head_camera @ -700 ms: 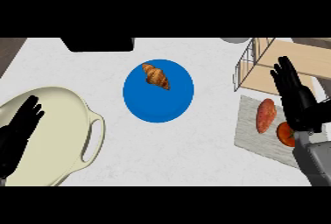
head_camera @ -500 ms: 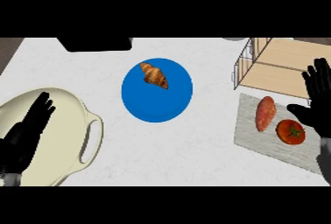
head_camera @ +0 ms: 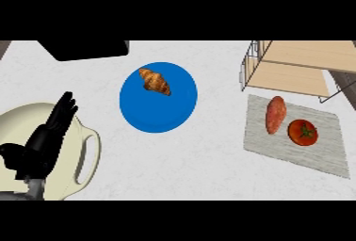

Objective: Pick the tomato from the placemat and place it in the tiered shelf

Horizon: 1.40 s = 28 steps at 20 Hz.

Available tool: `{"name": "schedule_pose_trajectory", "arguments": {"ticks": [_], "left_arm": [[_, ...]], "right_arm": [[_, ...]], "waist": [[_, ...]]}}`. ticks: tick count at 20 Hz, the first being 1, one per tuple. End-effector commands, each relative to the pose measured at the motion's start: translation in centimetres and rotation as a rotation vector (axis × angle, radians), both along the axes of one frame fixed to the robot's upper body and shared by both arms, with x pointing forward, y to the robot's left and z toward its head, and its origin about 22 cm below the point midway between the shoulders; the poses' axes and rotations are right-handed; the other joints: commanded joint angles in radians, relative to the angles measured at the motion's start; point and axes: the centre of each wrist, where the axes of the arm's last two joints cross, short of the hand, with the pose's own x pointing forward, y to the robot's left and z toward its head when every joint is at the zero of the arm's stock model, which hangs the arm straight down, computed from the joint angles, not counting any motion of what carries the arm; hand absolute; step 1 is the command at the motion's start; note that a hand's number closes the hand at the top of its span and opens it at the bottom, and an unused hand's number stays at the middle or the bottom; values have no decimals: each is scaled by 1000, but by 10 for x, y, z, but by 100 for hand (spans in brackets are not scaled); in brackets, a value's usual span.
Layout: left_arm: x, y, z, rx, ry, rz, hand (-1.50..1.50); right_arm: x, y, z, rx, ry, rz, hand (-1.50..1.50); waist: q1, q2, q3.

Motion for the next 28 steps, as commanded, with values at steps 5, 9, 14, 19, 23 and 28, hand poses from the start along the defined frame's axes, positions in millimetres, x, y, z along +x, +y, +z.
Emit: {"name": "schedule_pose_trajectory", "arguments": {"ticks": [5, 9, 14, 19, 23, 28], "left_arm": [[19, -36, -22, 17, -5, -77, 0], [45, -51, -18, 23, -17, -92, 0], [38, -69, -30, 6, 17, -106, 0], [41, -59, -17, 19, -5, -118, 0], [41, -65, -14, 38, -30, -130, 0], [33, -72, -23, 16, -20, -146, 0]], "right_arm": [[-73, 2, -54, -90, -286, -292, -150], [-98, 0, -59, -69, -153, -38, -150], [-121, 8, -26, -163, 66, 46, -150], [-115, 20, 36, -173, 197, 51, -150], [-120, 23, 43, -237, 435, 121, -150], [-121, 32, 76, -309, 699, 144, -150]], "waist": [[66, -5, -1], [90, -2, -4], [96, -2, -6], [112, -2, -8], [121, 2, -8], [131, 3, -11]]}}
